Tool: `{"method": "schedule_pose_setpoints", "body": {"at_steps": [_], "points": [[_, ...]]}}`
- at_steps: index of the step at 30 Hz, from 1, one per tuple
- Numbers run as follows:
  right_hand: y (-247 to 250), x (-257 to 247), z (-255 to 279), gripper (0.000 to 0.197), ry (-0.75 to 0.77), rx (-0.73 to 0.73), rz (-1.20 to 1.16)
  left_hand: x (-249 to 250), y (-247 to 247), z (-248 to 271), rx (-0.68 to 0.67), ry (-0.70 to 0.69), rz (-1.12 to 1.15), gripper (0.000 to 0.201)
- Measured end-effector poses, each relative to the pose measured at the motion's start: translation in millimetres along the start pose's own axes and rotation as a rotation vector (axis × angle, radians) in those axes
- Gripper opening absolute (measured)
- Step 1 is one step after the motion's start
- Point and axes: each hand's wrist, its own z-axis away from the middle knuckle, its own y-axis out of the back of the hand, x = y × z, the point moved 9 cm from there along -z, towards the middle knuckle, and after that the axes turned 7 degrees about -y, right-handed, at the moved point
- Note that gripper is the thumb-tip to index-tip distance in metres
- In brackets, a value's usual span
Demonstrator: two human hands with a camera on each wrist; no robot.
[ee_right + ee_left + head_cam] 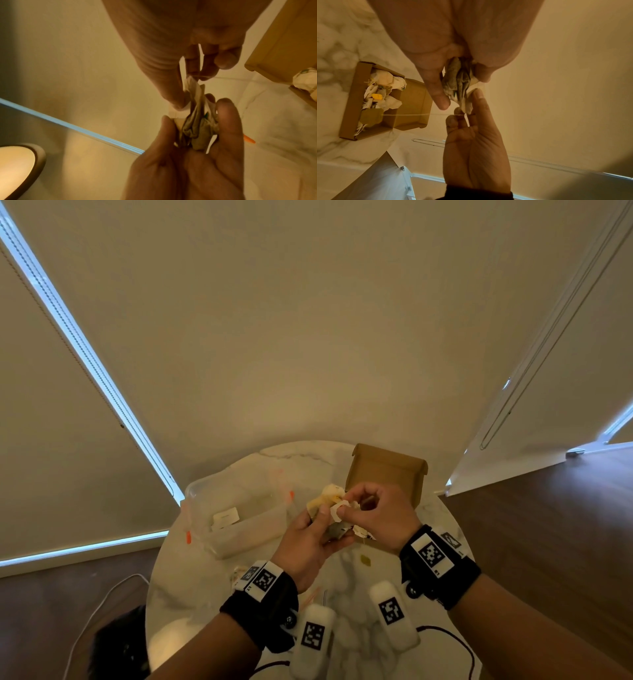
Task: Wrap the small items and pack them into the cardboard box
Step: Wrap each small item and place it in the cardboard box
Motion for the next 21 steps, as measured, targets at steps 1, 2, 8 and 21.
{"method": "schedule_pose_setpoints", "body": {"at_steps": [1, 2, 8, 21], "points": [[-0.3, -2.9, 0.6, 0.015, 0.028, 0.001, 0.004, -0.2, 0.0, 0.4, -0.004, 0.002, 0.001, 0.031], [-1.4, -5.5, 1.5, 0.015, 0.057, -0.003, 0.009, -0.3, 0.0, 0.8, -0.009, 0.003, -0.002, 0.031], [0.8, -8.3, 1.5, 0.012, 0.093, 0.033, 0.058, -1.3, 0.5, 0.0, -0.017, -0.007, -0.03, 0.032], [1.3, -6.2, -0.3, 0.01, 0.095, -0.028, 0.176, -2.5, -4.3, 3.9, -0.069, -0.058, -0.105, 0.034]]}}
